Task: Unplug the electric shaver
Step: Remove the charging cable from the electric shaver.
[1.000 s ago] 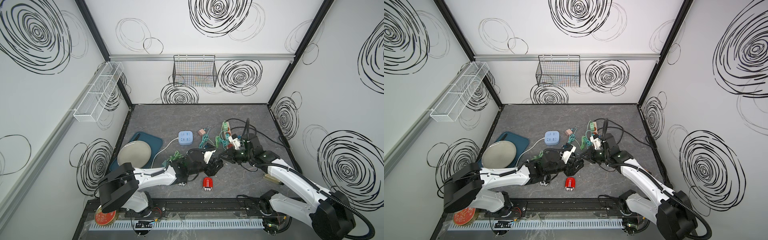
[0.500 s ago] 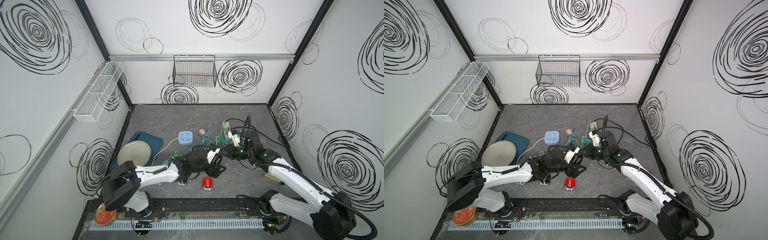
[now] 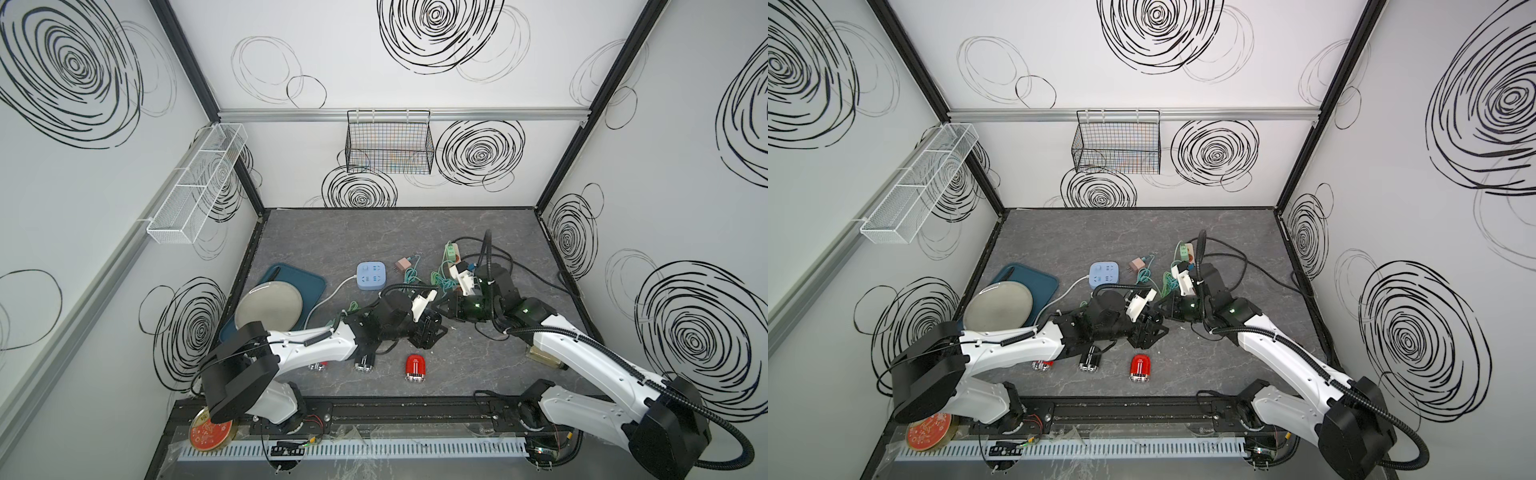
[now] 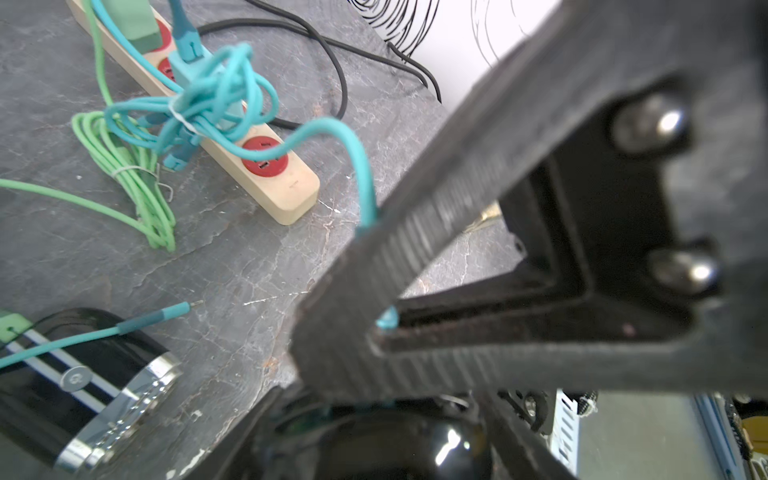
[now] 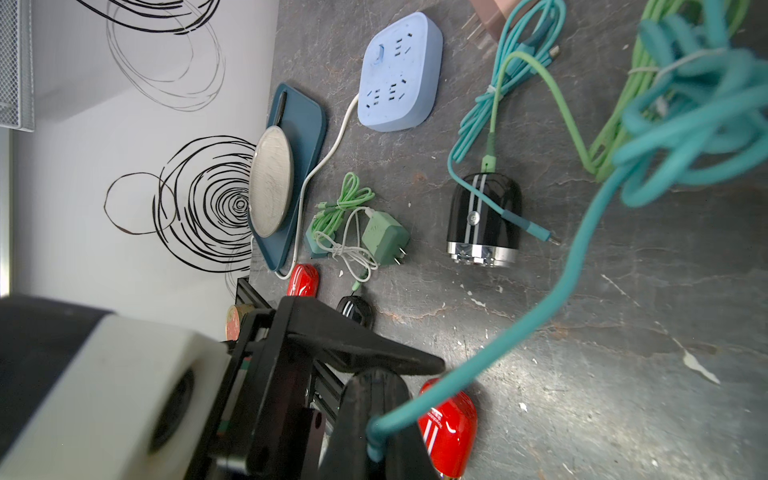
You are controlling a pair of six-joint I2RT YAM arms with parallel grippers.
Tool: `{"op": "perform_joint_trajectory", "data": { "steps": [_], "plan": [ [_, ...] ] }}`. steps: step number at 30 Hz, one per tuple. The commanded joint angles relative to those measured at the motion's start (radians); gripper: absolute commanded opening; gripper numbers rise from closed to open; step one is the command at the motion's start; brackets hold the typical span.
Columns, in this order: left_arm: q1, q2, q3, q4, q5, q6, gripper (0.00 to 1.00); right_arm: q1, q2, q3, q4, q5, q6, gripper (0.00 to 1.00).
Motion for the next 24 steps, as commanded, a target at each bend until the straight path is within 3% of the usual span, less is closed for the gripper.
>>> {"op": "perform_joint_trajectory", "data": {
  "steps": [1, 8, 17, 24],
  "plan": [
    [0.006, -0.026, 0.0, 0.005, -0.008, 0.035, 0.69, 0.013, -0.002, 0.027, -0.008, 0.018, -0.014, 0.05],
    [-0.014, 0.004, 0.009, 0.008, 0.004, 0.037, 0.6, 0.024, -0.002, 0.021, 0.01, 0.022, -0.006, 0.05],
    [-0.037, 0.04, 0.037, -0.031, -0.054, 0.055, 0.67, 0.036, -0.001, 0.021, -0.004, 0.044, -0.011, 0.05],
    [-0.046, 0.038, 0.045, -0.034, -0.078, 0.065, 0.46, 0.044, -0.007, 0.017, -0.038, 0.12, 0.003, 0.05]
  ]
}}
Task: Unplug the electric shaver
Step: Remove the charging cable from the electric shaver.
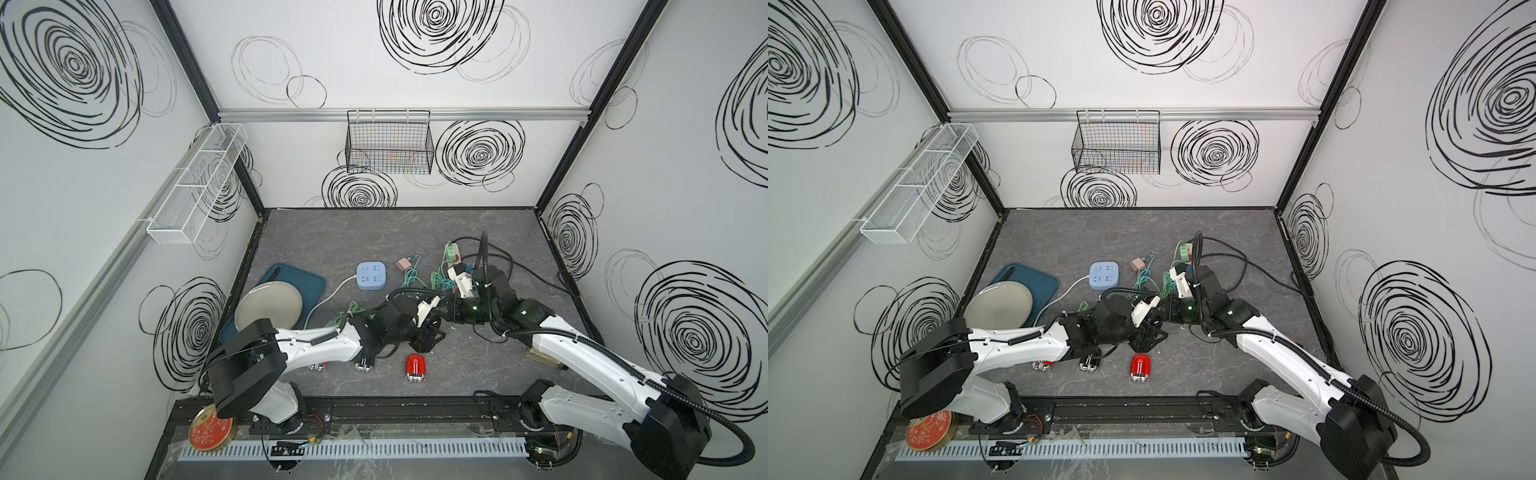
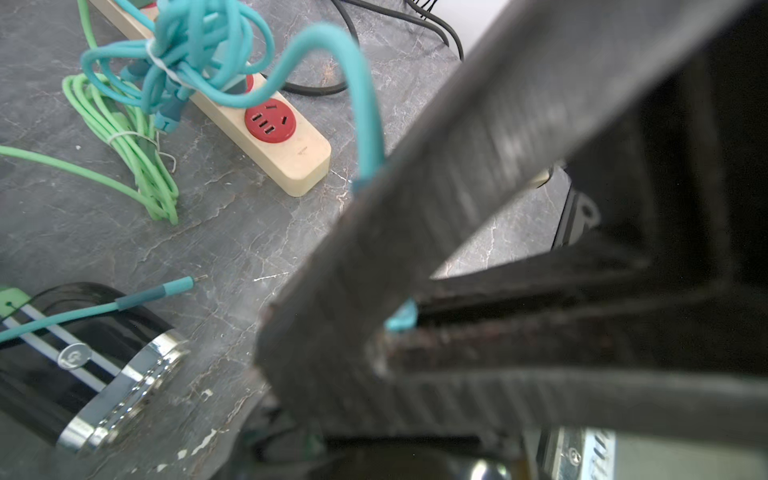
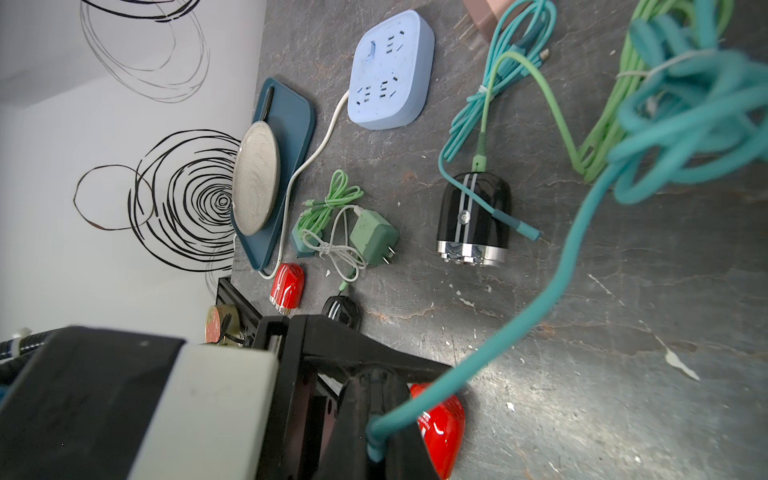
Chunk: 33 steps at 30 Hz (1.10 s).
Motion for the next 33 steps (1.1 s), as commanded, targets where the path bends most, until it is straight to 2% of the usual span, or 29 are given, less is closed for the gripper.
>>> {"op": "perform_joint_trajectory", "data": {
  "steps": [1, 6, 9, 11, 16, 22, 25, 28, 31, 33],
  "plan": [
    [-0.008, -0.012, 0.027, 0.024, -0.025, 0.022, 0.45, 0.005, -0.01, 0.017, -0.033, 0.064, 0.009, 0.05],
    [-0.009, -0.045, 0.008, 0.032, -0.037, 0.023, 0.43, 0.006, -0.018, -0.008, -0.008, 0.069, 0.026, 0.05],
    [-0.005, -0.05, 0.008, 0.026, -0.041, 0.016, 0.61, 0.008, -0.013, -0.021, 0.014, 0.042, 0.026, 0.05],
    [-0.004, -0.051, 0.01, 0.03, -0.036, 0.018, 0.67, 0.012, -0.012, -0.025, 0.023, 0.034, 0.022, 0.05],
    [-0.002, -0.038, 0.023, 0.048, -0.028, 0.015, 0.72, 0.014, -0.013, -0.027, 0.023, 0.023, 0.013, 0.05],
    [-0.005, -0.007, 0.042, 0.05, -0.001, 0.013, 0.64, 0.014, -0.019, -0.032, 0.031, 0.018, 0.016, 0.04],
    [-0.008, 0.004, 0.046, 0.047, 0.001, 0.01, 0.58, 0.013, -0.02, -0.038, 0.037, 0.015, 0.021, 0.05],
    [-0.011, 0.0, 0.046, 0.044, -0.014, 0.013, 0.48, 0.014, -0.021, -0.041, 0.019, 0.032, 0.023, 0.05],
    [-0.013, -0.007, 0.046, 0.033, -0.025, 0.021, 0.44, 0.012, -0.025, -0.04, -0.003, 0.069, 0.041, 0.06],
    [-0.013, -0.016, 0.042, 0.03, -0.021, 0.026, 0.43, -0.009, -0.03, -0.054, 0.021, 0.042, 0.064, 0.05]
  ]
}}
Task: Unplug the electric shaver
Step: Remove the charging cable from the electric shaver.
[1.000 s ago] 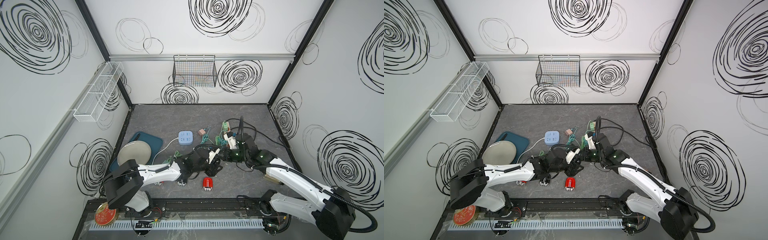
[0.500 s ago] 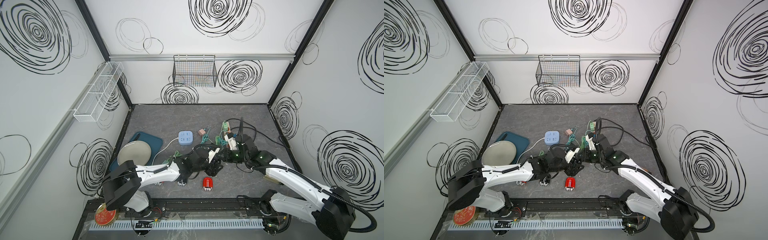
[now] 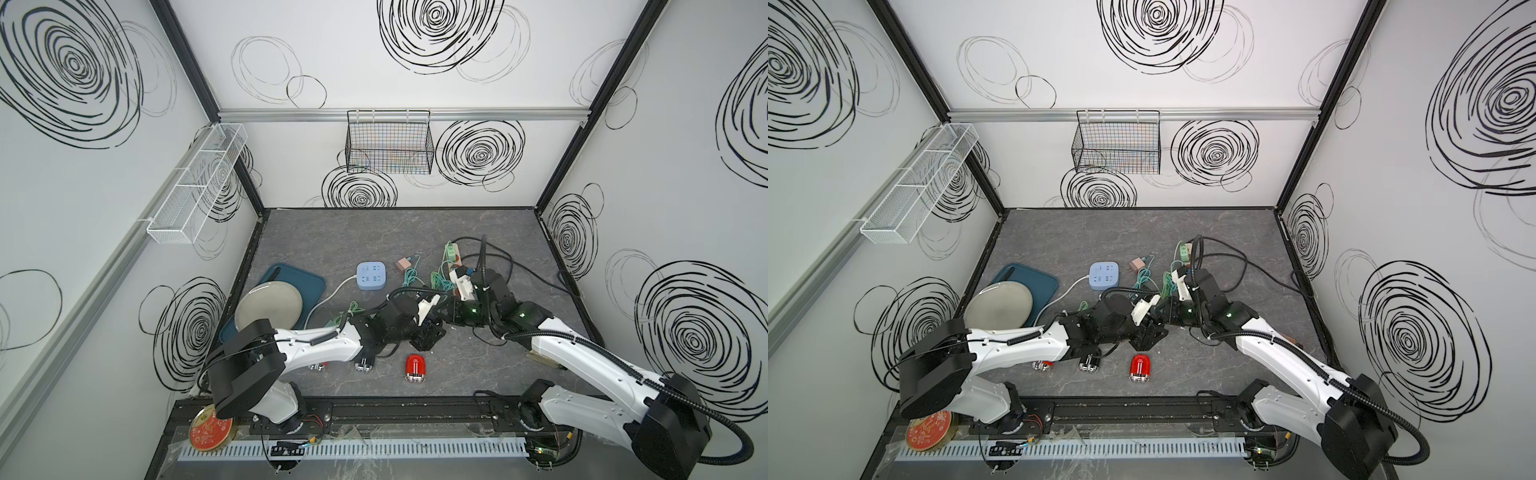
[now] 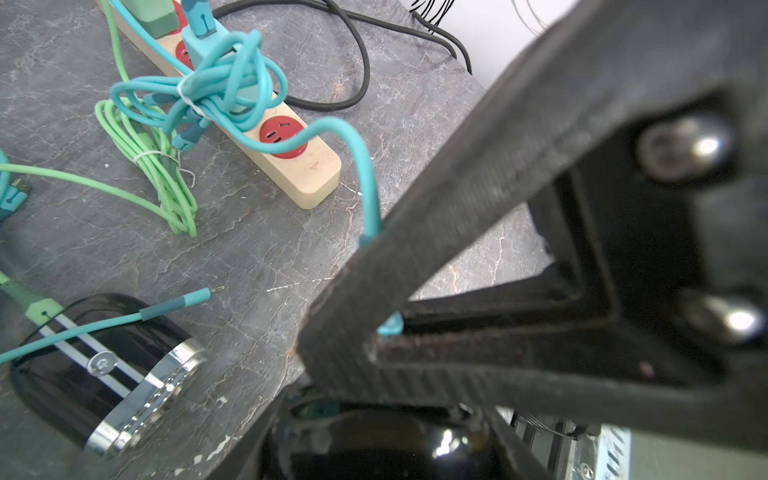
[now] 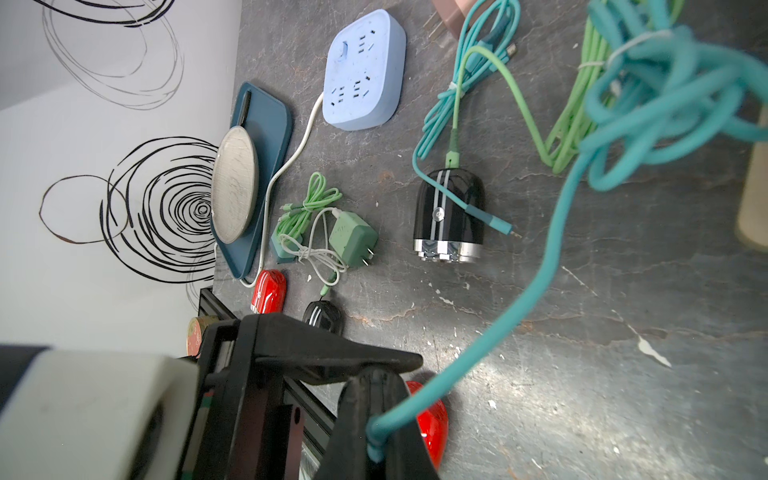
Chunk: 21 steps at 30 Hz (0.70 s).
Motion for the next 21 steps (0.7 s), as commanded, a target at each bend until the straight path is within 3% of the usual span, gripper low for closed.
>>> {"op": "perform_joint_trajectory", "data": {
  "steps": [1, 4, 6, 14, 18, 21],
  "plan": [
    [-0.011, -0.017, 0.028, 0.033, 0.011, 0.025, 0.43, -0.03, -0.025, -0.029, 0.034, -0.042, 0.055, 0.05],
    [-0.011, -0.034, 0.022, 0.019, 0.004, 0.039, 0.42, -0.092, -0.029, -0.073, 0.139, -0.19, 0.115, 0.06],
    [-0.009, -0.04, 0.017, 0.01, 0.005, 0.044, 0.42, -0.105, -0.035, -0.074, 0.144, -0.208, 0.111, 0.06],
    [0.01, -0.044, -0.006, 0.022, 0.043, 0.038, 0.4, 0.015, -0.04, 0.056, -0.095, 0.064, -0.113, 0.07],
    [0.007, -0.047, -0.025, 0.03, 0.03, 0.044, 0.4, 0.056, -0.061, 0.064, -0.099, 0.153, -0.122, 0.06],
    [0.004, -0.058, -0.062, 0.064, 0.013, 0.047, 0.39, 0.048, -0.081, 0.041, -0.039, 0.12, -0.068, 0.05]
  ]
}}
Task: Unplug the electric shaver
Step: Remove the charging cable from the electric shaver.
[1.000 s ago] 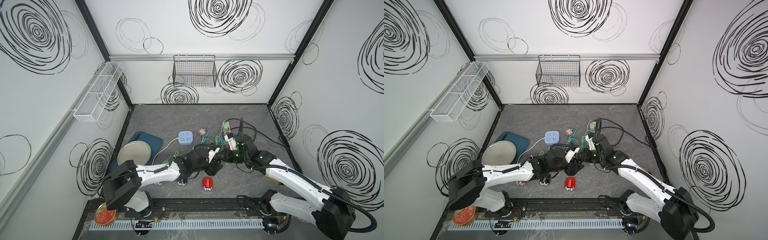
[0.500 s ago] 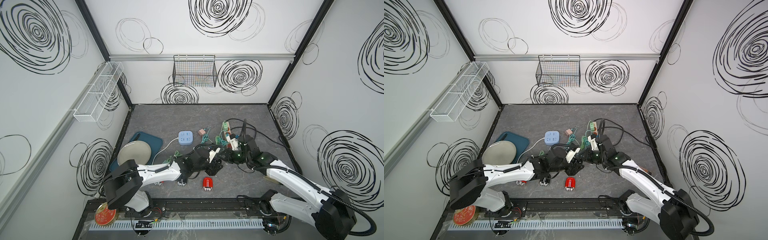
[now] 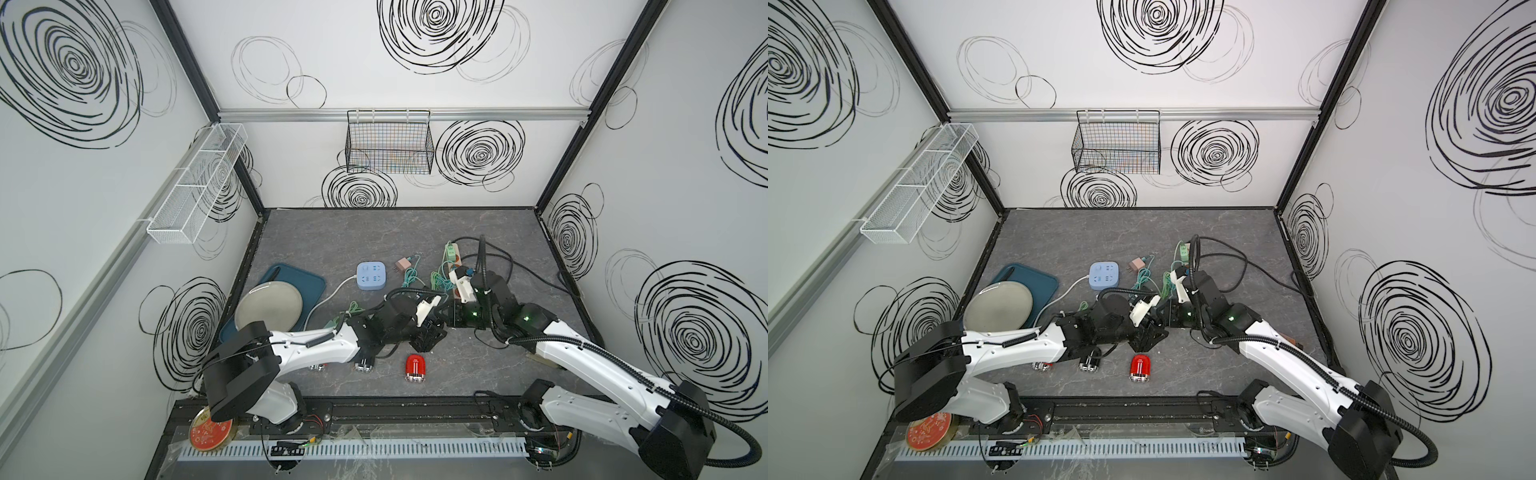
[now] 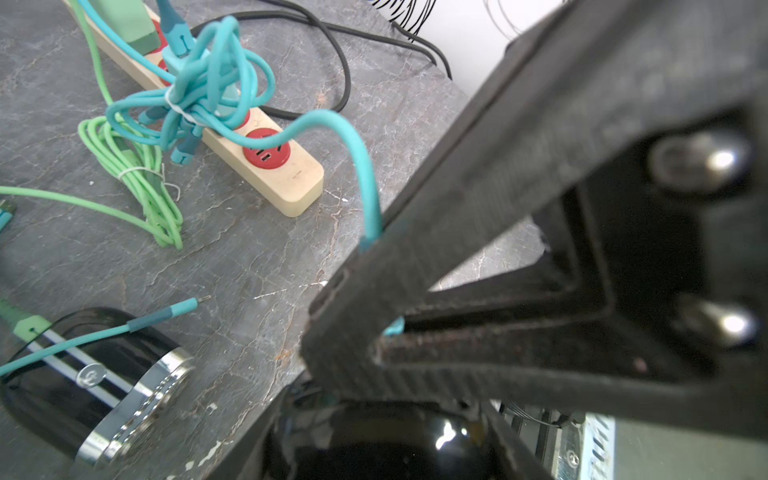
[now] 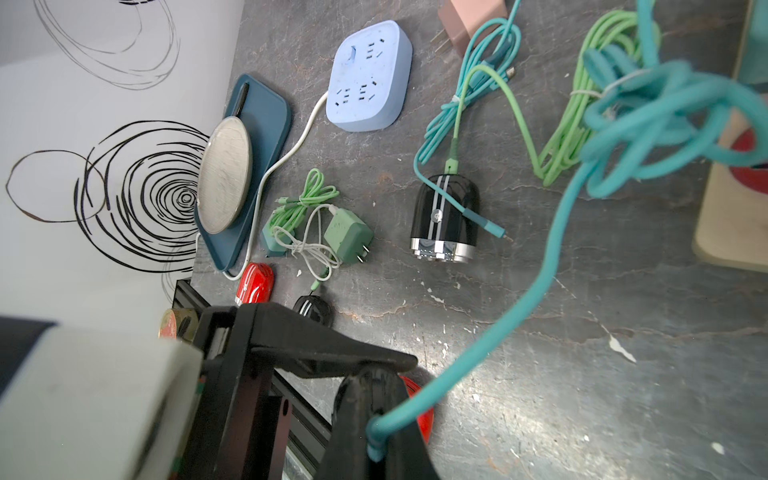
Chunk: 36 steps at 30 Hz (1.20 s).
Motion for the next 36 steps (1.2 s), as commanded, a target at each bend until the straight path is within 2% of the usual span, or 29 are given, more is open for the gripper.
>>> {"op": "perform_joint_trajectory", "data": {
  "steps": [1, 7, 10, 14, 19, 24, 27, 33, 36],
  "plan": [
    [0.0, -0.029, -0.056, 0.054, -0.016, 0.024, 0.39, -0.009, -0.037, 0.002, 0.059, -0.002, 0.027, 0.05],
    [-0.001, -0.027, -0.107, 0.111, -0.016, 0.007, 0.39, -0.092, -0.025, -0.016, 0.137, -0.218, 0.091, 0.05],
    [-0.001, -0.031, -0.117, 0.111, -0.018, 0.008, 0.38, -0.13, -0.029, -0.018, 0.134, -0.258, 0.1, 0.05],
    [0.0, -0.037, -0.13, 0.105, -0.025, 0.009, 0.38, -0.135, -0.031, 0.015, 0.069, -0.215, 0.047, 0.05],
    [-0.001, -0.029, -0.142, 0.113, -0.028, 0.0, 0.37, -0.013, -0.02, 0.089, -0.05, 0.029, -0.075, 0.05],
    [-0.006, -0.023, -0.145, 0.117, -0.034, -0.004, 0.36, 0.003, -0.026, 0.082, -0.018, 0.065, -0.04, 0.04],
    [-0.009, -0.021, -0.15, 0.116, -0.041, -0.005, 0.36, -0.017, -0.025, 0.059, 0.043, -0.008, 0.015, 0.04],
    [-0.01, -0.035, -0.174, 0.131, -0.052, -0.009, 0.35, -0.138, -0.003, 0.022, 0.14, -0.282, 0.12, 0.04],
    [-0.01, -0.042, -0.188, 0.138, -0.056, -0.012, 0.34, -0.157, -0.01, 0.021, 0.132, -0.295, 0.109, 0.05]
  ]
}}
